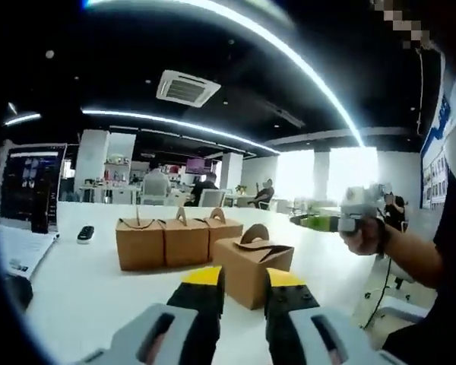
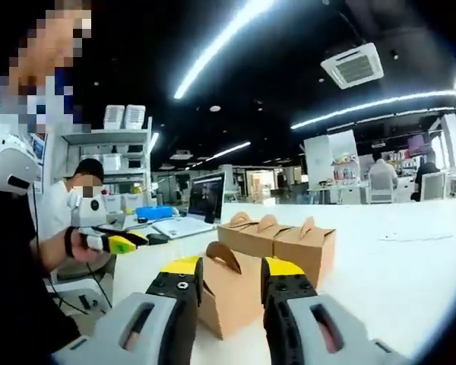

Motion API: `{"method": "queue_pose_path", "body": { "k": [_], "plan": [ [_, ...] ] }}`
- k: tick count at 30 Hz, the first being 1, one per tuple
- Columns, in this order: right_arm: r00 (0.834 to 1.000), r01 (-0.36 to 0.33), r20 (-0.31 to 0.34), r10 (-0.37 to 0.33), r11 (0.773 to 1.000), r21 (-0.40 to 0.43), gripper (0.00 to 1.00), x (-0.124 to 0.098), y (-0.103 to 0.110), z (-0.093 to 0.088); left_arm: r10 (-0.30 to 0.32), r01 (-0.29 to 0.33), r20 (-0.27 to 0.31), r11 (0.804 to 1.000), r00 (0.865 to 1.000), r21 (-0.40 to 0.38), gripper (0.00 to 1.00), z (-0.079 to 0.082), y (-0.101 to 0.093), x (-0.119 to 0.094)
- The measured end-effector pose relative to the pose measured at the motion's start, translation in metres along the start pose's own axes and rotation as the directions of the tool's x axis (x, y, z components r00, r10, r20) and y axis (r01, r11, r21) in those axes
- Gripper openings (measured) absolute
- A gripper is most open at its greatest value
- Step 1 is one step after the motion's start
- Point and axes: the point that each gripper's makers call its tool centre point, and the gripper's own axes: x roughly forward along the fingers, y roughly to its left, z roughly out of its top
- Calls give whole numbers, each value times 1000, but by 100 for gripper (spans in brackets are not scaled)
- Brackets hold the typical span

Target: Pick up one paper box from the group, open the paper box, and remove the item inside

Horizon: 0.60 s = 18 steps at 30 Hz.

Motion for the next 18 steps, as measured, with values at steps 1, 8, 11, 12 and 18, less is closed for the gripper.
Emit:
{"method": "queue_pose_path", "body": {
  "k": [1, 8, 11, 12, 18],
  "plan": [
    [1000, 5, -24, -6, 1000, -21, 31, -3, 2, -3, -7, 7, -16, 1000, 1000, 25, 25, -3, -1, 0],
    [993, 112, 34, -117, 986, 122, 30, -34, -4, 3, -42, 38, -48, 995, 998, -91, 26, -16, -4, 7],
    [988, 142, 41, -147, 983, 120, 30, -44, -5, -3, -37, 34, -29, 996, 999, -85, 26, -17, -6, 9],
    [988, 145, 38, -150, 982, 119, 30, -44, -5, -5, -36, 34, -29, 996, 999, -85, 26, -18, -6, 10],
    [983, 177, 12, -184, 961, 213, 29, -54, -21, -19, -34, 29, -51, 994, 998, -101, 27, -21, -13, 14]
  ]
}}
